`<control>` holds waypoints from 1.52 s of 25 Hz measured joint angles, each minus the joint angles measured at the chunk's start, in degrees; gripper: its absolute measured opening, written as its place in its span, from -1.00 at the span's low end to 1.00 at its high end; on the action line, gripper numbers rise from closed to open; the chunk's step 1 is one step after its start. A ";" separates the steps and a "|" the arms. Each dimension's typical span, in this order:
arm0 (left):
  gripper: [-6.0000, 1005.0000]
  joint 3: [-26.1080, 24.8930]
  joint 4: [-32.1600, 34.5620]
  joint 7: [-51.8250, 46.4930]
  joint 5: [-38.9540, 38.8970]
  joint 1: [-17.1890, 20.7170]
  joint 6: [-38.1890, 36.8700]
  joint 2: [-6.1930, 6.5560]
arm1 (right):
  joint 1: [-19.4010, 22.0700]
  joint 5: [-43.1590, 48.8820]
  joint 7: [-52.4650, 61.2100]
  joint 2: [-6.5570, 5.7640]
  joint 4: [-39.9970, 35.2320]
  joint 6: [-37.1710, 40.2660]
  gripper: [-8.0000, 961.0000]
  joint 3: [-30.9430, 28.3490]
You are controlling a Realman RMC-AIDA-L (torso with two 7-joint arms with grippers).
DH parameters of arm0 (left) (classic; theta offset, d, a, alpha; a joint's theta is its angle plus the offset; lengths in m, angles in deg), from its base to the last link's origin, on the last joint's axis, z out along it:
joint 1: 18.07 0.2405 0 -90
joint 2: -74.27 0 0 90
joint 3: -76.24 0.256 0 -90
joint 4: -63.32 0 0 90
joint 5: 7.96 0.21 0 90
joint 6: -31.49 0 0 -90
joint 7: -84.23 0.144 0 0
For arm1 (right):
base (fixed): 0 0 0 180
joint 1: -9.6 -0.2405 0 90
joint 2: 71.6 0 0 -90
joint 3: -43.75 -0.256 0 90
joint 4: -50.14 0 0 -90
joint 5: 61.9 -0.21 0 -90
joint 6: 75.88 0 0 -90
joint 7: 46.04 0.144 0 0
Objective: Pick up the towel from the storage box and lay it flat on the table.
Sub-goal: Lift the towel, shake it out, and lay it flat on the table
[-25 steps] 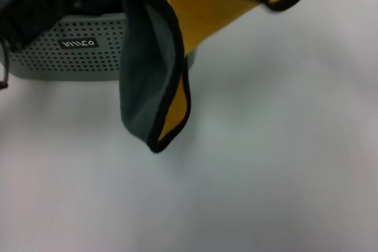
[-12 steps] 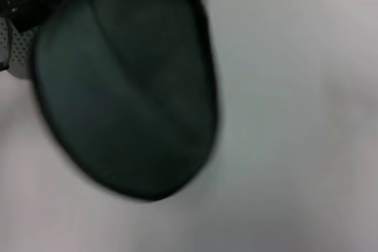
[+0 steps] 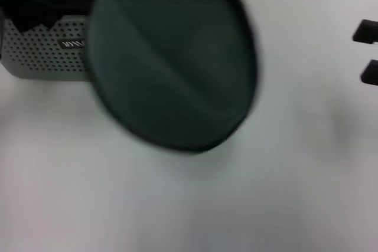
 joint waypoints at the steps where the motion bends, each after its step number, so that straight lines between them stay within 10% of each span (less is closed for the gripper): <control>1: -0.91 -0.32 -0.37 -0.04 -0.15 -0.05 0.01 -0.07 | -0.47 0.14 -0.58 0.02 0.98 -0.22 0.25 0.11; 24: -0.89 -2.42 -2.48 1.11 -3.24 -1.18 0.06 -2.19 | -15.09 0.77 -10.58 0.45 27.45 -3.28 0.20 10.82; 38: -0.88 -4.71 -3.44 1.42 -3.27 -2.33 0.25 -2.72 | -19.30 -0.80 -12.36 0.76 30.81 -5.58 0.19 16.67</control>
